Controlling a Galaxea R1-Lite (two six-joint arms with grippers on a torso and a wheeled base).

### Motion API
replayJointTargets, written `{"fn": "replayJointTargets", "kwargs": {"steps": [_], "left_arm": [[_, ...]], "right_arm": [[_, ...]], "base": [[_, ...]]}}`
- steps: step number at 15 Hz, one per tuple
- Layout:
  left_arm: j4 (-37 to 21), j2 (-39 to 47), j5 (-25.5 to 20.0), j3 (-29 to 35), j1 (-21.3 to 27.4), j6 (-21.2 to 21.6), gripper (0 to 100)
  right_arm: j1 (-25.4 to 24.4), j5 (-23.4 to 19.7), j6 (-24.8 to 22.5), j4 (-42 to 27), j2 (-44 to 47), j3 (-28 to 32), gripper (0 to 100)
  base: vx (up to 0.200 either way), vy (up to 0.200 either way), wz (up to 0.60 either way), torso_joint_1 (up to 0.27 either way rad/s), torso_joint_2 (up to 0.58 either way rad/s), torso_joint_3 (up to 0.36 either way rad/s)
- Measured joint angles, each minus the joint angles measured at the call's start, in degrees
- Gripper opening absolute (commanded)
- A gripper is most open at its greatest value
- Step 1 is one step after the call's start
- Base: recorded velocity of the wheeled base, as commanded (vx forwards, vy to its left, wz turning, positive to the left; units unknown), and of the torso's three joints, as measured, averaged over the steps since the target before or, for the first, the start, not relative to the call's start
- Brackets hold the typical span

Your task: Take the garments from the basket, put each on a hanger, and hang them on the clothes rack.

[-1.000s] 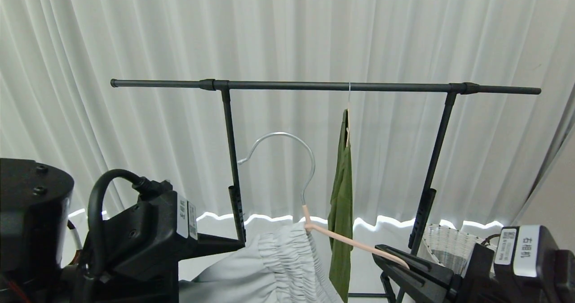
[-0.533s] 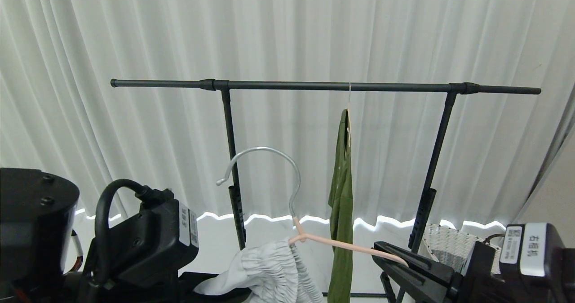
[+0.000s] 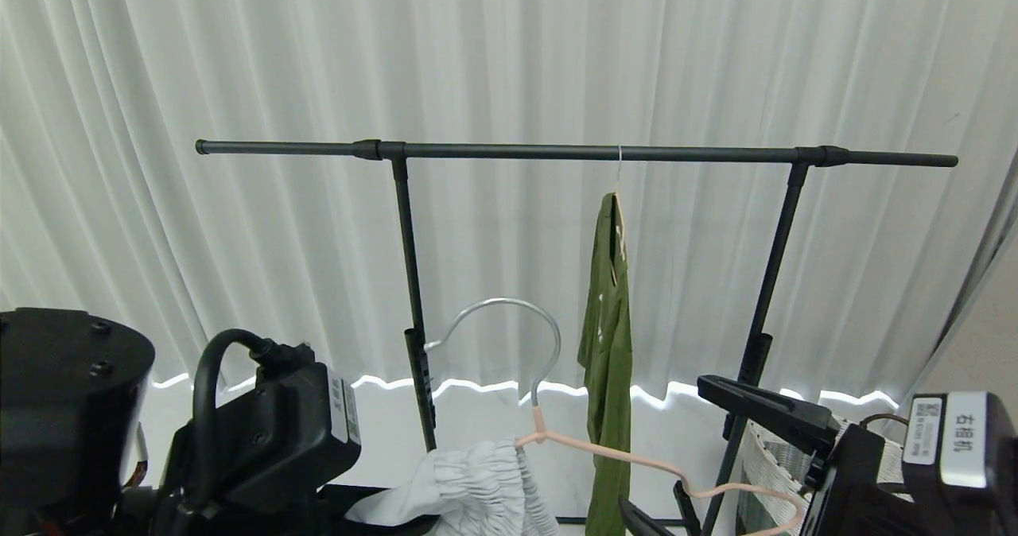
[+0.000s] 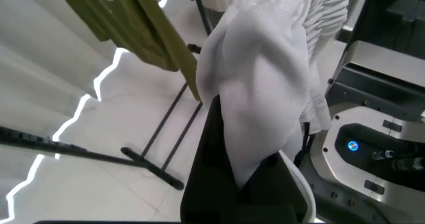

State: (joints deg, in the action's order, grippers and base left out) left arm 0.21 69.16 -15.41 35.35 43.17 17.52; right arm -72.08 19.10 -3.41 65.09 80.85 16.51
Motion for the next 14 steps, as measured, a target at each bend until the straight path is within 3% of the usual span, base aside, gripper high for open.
{"fn": "replayJointTargets", "kwargs": {"steps": [3, 7, 14], "left_arm": [[0.15, 0.07, 4.04, -0.93, -0.52, 3.19, 0], [0.79, 1.77, 12.08, -0.13, -2.55, 2.49, 0], [6.60, 3.52, 15.08, 6.16, -5.02, -1.56, 0]], "right_arm": [[0.04, -0.50, -0.04, -0.13, -0.06, 0.11, 100], [-0.40, -2.24, 0.95, -0.46, 0.74, 0.22, 100], [-5.45, -2.19, 20.30, -0.71, 9.23, 1.62, 100]], "base": [[0.000, 0.000, 0.00, 0.000, 0.00, 0.000], [0.000, 0.000, 0.00, 0.000, 0.00, 0.000], [0.000, 0.000, 0.00, 0.000, 0.00, 0.000]]}}
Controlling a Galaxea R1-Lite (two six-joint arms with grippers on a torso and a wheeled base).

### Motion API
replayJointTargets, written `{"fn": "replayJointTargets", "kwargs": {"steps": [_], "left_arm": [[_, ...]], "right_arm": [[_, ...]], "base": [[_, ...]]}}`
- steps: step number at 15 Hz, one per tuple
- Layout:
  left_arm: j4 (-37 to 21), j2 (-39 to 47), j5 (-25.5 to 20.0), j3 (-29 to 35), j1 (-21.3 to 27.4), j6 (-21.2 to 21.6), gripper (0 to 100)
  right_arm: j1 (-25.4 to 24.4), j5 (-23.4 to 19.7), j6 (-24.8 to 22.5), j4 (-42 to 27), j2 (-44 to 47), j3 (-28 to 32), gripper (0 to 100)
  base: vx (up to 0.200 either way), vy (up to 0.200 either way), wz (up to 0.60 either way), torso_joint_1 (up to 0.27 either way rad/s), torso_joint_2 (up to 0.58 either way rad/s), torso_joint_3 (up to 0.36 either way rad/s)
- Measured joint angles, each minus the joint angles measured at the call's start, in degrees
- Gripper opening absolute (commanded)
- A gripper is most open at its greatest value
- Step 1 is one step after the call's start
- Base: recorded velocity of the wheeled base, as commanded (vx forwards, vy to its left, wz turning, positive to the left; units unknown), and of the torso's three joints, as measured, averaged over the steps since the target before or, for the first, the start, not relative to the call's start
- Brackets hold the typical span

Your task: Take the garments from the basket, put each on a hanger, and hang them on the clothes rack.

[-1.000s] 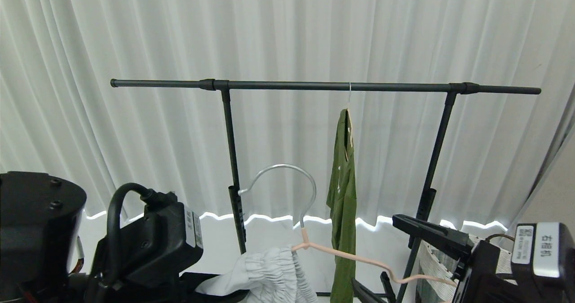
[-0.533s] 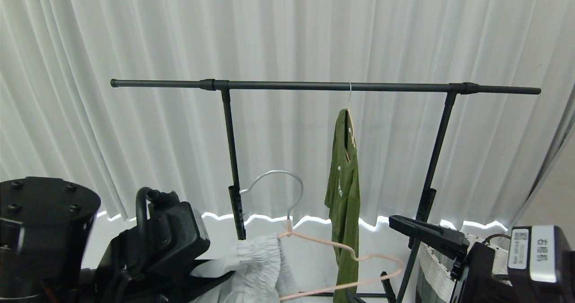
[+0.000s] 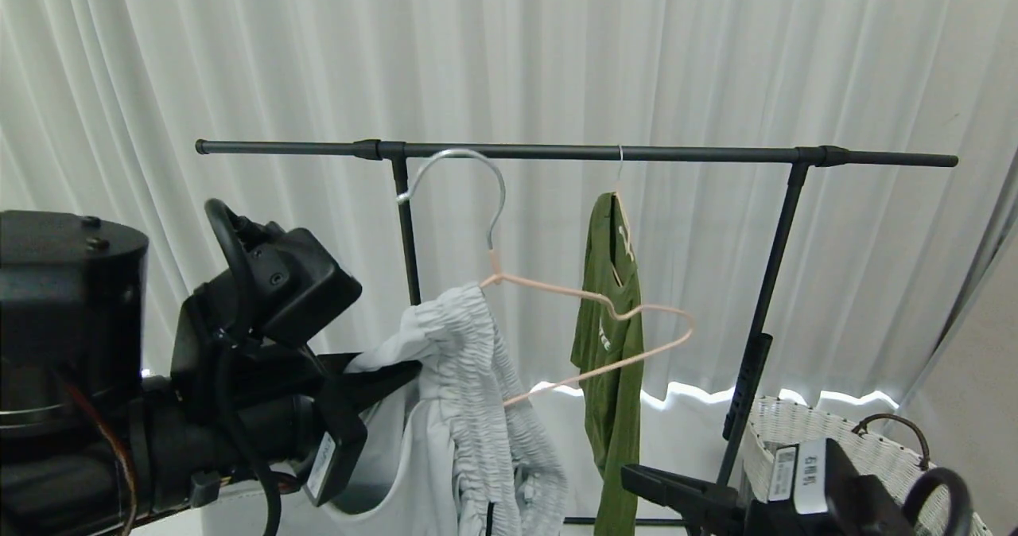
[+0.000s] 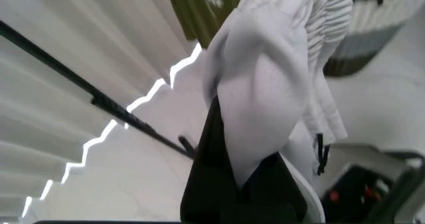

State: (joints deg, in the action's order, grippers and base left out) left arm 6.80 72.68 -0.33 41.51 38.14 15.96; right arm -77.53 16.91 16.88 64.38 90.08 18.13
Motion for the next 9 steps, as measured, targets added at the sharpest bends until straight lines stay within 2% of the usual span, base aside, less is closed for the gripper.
{"fn": "replayJointTargets", "kwargs": {"steps": [2, 4, 7, 9], "left_arm": [[4.66, 0.04, 0.00, 0.33, -0.13, 0.27, 0], [5.86, 0.06, -0.10, 0.39, -0.09, 0.54, 0], [6.28, 0.00, -0.16, 0.50, 0.06, 0.49, 0], [7.02, 0.09, -0.18, 0.77, 0.11, 0.44, 0]], "right_arm": [[1.73, 0.06, 6.73, 0.02, 2.91, 0.44, 100], [5.12, 0.17, 10.45, 0.05, 5.79, 1.19, 100], [11.76, 0.38, 12.78, 0.18, 9.57, 2.13, 100], [14.10, 0.77, 13.08, 0.27, 11.65, 2.18, 100]], "base": [[0.000, 0.000, 0.00, 0.000, 0.00, 0.000], [0.000, 0.000, 0.00, 0.000, 0.00, 0.000], [0.000, 0.000, 0.00, 0.000, 0.00, 0.000], [0.000, 0.000, 0.00, 0.000, 0.00, 0.000]]}}
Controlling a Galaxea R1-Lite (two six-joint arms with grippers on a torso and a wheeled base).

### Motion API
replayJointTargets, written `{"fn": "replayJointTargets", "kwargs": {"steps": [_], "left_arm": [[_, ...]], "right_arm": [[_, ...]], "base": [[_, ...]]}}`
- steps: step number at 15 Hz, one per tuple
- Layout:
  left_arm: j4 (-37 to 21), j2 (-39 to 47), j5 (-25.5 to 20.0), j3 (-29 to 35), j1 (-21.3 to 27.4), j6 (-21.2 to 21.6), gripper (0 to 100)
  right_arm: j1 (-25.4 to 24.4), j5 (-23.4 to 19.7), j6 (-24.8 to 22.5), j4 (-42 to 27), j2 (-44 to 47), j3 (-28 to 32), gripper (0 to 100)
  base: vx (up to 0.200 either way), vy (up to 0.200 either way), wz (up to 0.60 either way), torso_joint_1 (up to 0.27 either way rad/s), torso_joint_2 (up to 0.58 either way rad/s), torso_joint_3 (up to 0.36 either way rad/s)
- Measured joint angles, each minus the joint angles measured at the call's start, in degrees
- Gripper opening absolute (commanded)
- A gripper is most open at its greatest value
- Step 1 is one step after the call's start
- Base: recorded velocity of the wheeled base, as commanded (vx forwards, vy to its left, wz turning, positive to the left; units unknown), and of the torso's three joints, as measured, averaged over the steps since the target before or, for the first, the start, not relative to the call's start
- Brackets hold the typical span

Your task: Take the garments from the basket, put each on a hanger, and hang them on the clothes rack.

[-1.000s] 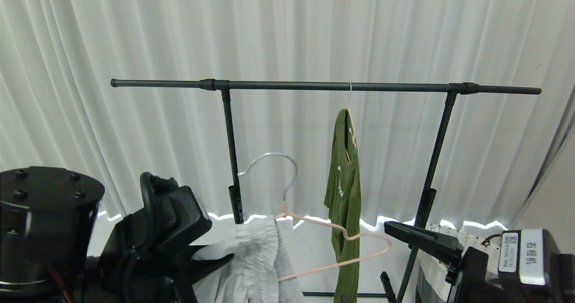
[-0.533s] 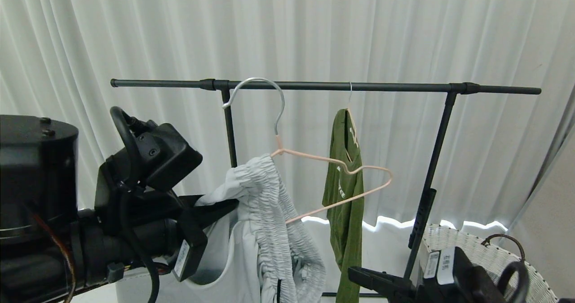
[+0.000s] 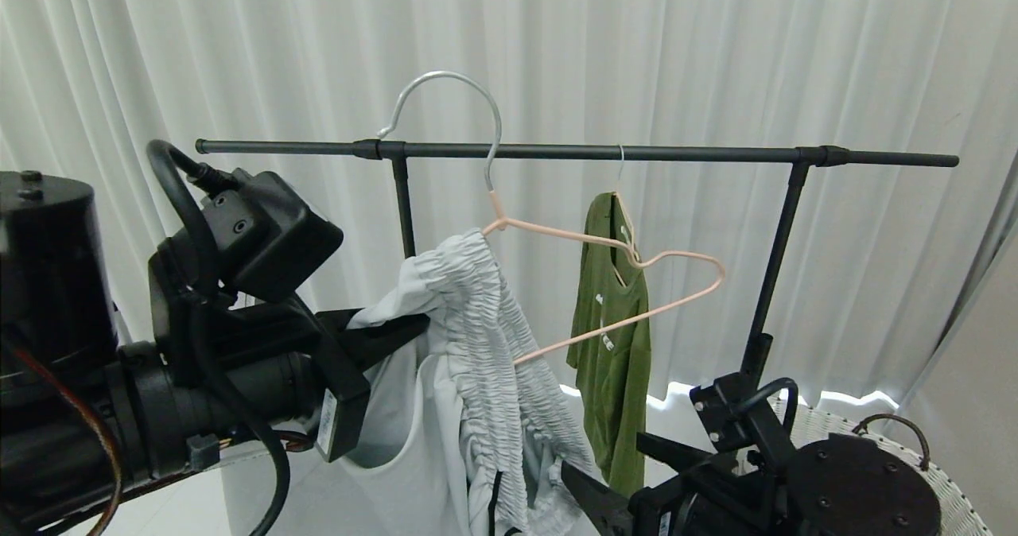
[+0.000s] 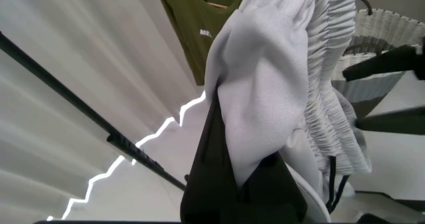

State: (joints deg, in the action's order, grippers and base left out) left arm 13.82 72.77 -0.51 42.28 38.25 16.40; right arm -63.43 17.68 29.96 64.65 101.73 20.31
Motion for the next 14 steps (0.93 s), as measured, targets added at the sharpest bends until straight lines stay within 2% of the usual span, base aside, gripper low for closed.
{"fn": "replayJointTargets", "kwargs": {"steps": [3, 4, 7, 10, 14], "left_arm": [[0.21, 0.13, -0.15, 0.15, 0.00, -0.01, 0], [0.21, 0.13, -0.17, 0.24, 0.00, -0.11, 0], [0.23, 0.16, -0.20, 0.35, 0.05, -0.22, 0], [0.24, 0.24, 0.05, -0.46, -0.17, 0.07, 0], [0.13, 0.06, 2.43, -3.30, -1.05, 1.89, 0]], "right_arm": [[-0.05, 2.40, 0.06, 0.13, 2.66, 0.00, 100], [-0.11, 2.73, 0.17, 0.24, 3.34, 0.06, 0], [-0.16, 3.39, 0.13, 0.28, 4.36, -0.13, 0], [2.13, 4.95, -0.13, 0.30, 4.80, -0.33, 0], [12.25, 5.25, -3.83, 0.44, 4.83, -0.17, 0]], "base": [[0.000, 0.000, 0.00, 0.000, 0.00, 0.000], [0.000, 0.000, 0.00, 0.000, 0.00, 0.000], [0.000, 0.000, 0.00, 0.000, 0.00, 0.000], [0.000, 0.000, 0.00, 0.000, 0.00, 0.000], [0.000, 0.000, 0.00, 0.000, 0.00, 0.000]]}}
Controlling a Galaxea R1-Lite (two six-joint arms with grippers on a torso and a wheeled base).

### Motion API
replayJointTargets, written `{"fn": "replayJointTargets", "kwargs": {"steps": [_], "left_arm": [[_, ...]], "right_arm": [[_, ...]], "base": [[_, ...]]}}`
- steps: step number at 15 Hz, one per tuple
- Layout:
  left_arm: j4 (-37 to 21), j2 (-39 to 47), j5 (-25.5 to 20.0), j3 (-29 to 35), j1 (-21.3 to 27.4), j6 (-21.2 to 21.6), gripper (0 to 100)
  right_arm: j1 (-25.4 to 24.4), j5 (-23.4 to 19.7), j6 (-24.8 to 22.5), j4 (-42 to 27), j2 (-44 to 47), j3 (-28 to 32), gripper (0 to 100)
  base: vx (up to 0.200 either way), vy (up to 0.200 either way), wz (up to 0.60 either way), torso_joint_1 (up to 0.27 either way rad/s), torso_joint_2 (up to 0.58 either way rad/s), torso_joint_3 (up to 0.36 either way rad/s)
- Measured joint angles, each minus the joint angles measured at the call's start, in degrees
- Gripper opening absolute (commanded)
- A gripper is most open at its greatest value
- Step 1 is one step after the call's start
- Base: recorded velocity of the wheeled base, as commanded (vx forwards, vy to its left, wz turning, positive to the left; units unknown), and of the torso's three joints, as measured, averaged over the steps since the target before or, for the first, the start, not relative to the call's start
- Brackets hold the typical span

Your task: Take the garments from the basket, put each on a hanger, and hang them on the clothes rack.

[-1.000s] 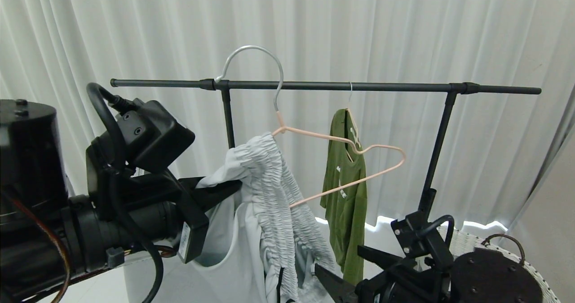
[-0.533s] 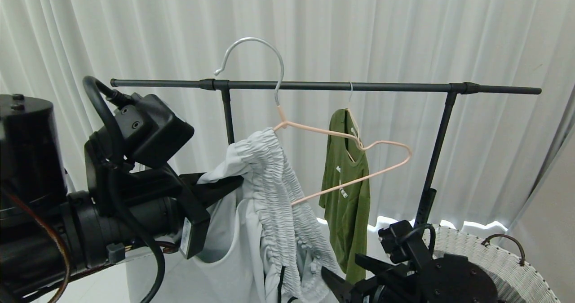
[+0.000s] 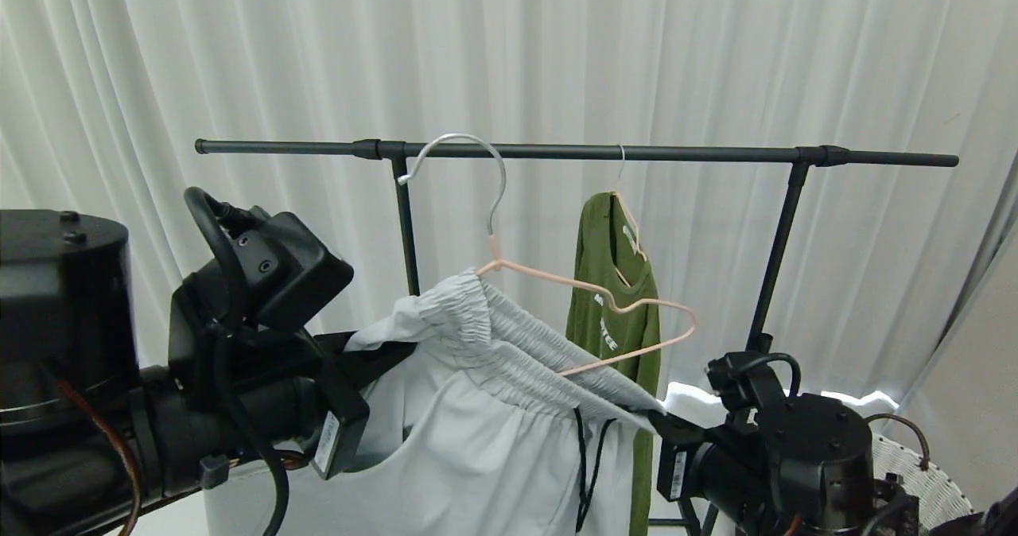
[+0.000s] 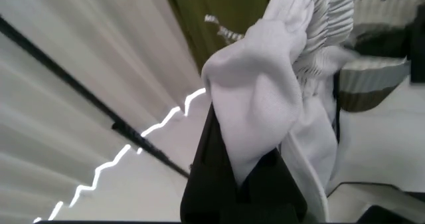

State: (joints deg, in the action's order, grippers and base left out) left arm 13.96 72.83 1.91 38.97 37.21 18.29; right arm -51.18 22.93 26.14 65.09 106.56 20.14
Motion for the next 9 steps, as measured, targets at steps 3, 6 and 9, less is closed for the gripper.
{"fn": "replayJointTargets", "kwargs": {"steps": [3, 6, 9], "left_arm": [[0.07, -0.12, 2.57, -2.90, -0.24, 2.62, 0], [0.18, -0.17, 4.93, -5.07, -0.28, 2.79, 0], [0.13, -0.12, 8.64, -7.20, -0.28, 3.66, 0]], "right_arm": [[6.22, -0.09, -2.41, 0.00, -0.20, 0.26, 0], [7.58, -0.02, -2.79, -0.05, -0.61, 0.28, 0], [7.80, -0.40, -4.16, -0.11, -1.29, 0.26, 0]], "base": [[0.000, 0.000, 0.00, 0.000, 0.00, 0.000], [0.000, 0.000, 0.00, 0.000, 0.00, 0.000], [0.000, 0.000, 0.00, 0.000, 0.00, 0.000]]}}
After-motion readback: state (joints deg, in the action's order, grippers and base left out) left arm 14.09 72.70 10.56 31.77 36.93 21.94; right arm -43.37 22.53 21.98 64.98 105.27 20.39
